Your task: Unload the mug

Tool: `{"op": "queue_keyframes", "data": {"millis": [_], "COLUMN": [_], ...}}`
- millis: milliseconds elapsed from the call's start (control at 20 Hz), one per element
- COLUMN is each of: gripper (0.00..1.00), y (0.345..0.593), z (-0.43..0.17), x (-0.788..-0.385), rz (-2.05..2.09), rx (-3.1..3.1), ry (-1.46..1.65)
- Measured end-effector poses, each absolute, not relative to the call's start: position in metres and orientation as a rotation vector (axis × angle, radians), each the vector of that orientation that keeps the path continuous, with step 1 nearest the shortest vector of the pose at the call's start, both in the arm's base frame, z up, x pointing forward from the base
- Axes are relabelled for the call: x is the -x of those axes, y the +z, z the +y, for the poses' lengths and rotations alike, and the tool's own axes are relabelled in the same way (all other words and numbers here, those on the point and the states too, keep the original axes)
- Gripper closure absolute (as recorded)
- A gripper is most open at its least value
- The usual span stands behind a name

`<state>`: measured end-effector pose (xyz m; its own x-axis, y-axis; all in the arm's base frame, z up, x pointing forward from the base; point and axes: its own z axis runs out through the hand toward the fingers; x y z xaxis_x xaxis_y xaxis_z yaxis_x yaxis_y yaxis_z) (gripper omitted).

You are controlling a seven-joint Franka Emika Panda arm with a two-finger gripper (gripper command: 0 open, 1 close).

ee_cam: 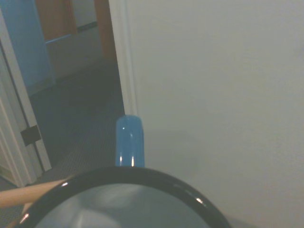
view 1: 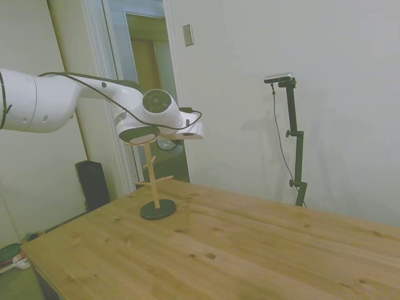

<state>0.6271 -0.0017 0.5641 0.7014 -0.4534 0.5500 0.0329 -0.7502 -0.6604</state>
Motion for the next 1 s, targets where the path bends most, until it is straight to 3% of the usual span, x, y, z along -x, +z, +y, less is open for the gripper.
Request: {"op": "queue_keyframes", "data": {"millis": [500, 1000], "gripper": [1.00, 1.00], "y": [0.580, 0.544], "z": [-0.038, -0.040], "x": [-0.578, -0.536], "rz": [0.386, 0.422], "rx": [2.238, 2.342], "ry": [-0.998, -0.889]}}
